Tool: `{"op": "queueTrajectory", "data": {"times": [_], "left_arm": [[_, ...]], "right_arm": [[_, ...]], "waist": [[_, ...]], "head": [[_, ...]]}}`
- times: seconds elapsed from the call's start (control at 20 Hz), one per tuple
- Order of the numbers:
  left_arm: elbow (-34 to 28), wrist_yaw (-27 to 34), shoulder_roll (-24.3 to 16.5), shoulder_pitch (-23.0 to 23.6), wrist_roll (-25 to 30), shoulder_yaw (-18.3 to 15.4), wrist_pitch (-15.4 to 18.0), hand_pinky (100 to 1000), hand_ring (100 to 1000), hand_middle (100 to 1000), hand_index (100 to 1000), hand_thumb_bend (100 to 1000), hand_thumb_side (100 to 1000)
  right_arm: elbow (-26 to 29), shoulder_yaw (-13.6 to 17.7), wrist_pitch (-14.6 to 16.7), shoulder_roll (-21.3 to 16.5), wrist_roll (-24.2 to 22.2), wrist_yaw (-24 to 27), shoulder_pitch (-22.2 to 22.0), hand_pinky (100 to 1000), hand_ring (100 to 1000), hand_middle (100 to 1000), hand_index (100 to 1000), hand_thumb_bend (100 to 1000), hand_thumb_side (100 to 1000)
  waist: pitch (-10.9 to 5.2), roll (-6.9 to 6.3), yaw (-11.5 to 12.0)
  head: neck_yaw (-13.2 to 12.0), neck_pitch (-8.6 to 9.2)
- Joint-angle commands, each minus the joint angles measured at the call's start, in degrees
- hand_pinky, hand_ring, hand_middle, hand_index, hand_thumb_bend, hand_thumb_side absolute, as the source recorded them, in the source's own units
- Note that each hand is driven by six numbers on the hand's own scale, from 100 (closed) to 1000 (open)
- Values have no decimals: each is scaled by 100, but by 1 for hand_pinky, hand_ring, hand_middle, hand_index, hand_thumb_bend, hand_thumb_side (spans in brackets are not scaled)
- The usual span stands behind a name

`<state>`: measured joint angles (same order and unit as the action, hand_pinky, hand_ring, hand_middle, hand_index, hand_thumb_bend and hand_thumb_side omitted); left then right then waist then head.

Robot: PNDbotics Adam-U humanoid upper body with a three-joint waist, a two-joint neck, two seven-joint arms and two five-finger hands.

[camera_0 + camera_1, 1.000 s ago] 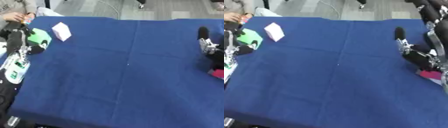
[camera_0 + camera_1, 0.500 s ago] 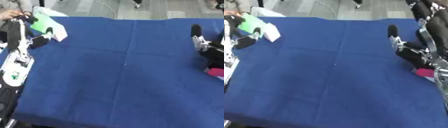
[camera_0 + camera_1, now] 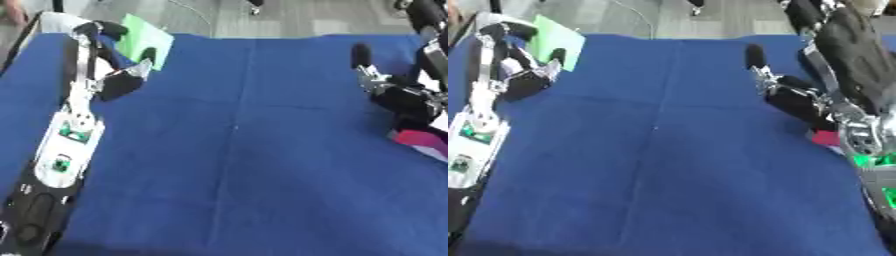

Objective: Pick up the objects with one hand, pass them to the other hand, and then place them into the box on the other side of the table.

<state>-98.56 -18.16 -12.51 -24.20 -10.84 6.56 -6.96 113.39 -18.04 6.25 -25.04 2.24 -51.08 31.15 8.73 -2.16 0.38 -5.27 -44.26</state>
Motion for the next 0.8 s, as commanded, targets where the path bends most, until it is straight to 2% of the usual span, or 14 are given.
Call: {"op": "queueTrajectory", "data": {"times": [0.05, 0.45, 0.8], "left_arm": [[13, 297, 230, -218, 232, 217, 244, 481, 287, 226, 431, 206, 100], [331, 851, 598, -553, 505, 564, 600, 485, 293, 231, 433, 211, 100], [447, 1030, 676, -719, 555, 628, 714, 486, 295, 232, 433, 211, 100]], "right_arm": [[120, -32, 0, -121, -163, -15, 128, 747, 902, 887, 1000, 100, 100], [120, -225, -13, -75, -676, -33, 187, 777, 938, 934, 1000, 109, 100], [120, -327, -16, -53, -1120, -37, 179, 798, 953, 945, 1000, 129, 100]], "waist": [[-60, 87, 9], [-24, 114, 9], [5, 156, 30]], "head": [[171, 15], [418, 15], [556, 15]]}}
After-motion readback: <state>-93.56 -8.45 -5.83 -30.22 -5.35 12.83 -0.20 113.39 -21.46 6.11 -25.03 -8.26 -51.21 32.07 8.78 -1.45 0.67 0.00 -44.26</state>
